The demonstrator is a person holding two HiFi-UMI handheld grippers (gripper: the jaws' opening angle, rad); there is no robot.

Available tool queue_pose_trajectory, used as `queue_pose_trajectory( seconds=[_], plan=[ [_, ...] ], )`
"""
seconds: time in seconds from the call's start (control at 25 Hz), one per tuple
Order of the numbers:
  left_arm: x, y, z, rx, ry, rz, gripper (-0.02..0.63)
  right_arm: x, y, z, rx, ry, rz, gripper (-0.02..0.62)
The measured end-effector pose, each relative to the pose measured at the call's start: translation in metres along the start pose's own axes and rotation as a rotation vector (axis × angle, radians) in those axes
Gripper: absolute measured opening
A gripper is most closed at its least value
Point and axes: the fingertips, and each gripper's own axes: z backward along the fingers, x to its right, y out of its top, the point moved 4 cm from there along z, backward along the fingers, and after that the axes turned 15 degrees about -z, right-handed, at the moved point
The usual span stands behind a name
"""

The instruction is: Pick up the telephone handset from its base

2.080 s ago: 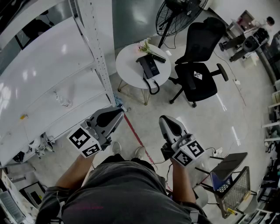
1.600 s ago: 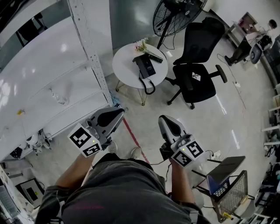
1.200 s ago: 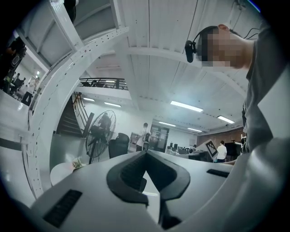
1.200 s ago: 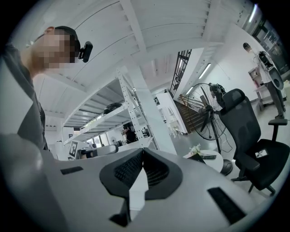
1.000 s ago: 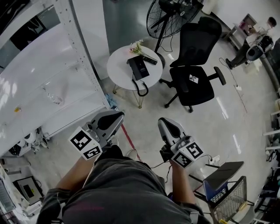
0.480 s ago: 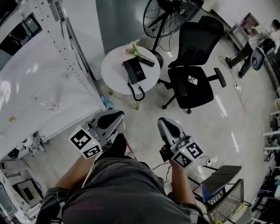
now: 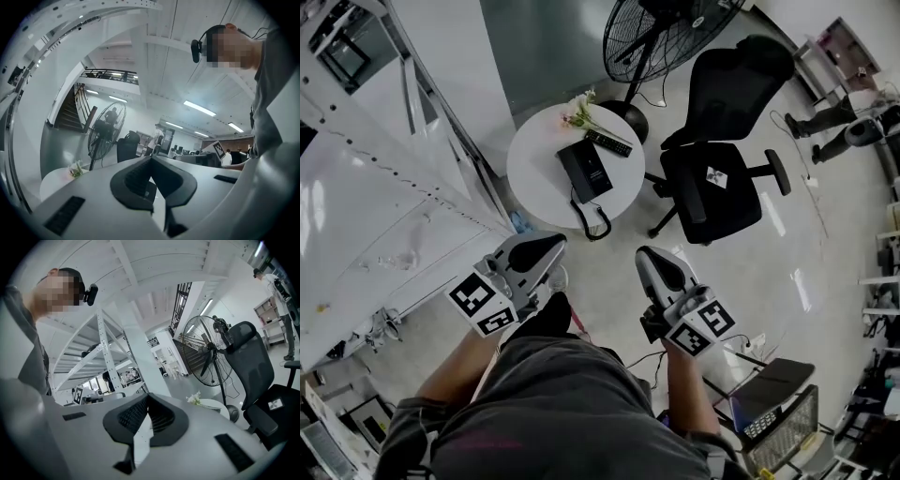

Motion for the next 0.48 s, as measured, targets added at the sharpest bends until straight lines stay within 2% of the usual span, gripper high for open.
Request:
queue_pose_trajectory(
  seconds=[0.28, 0.48],
  plan=[
    [-0.077, -0.001, -0.027, -0.012, -0.025, 0.013, 0.012, 0.022, 0.025, -0.068, -0.017, -0.031, 0.001, 0.018],
    [-0.113, -0.004, -0.039, -0.021, -0.03, 0.018, 0.012, 0.036, 0.036, -0.097, -0.013, -0.055, -0.009, 0.018]
  ],
)
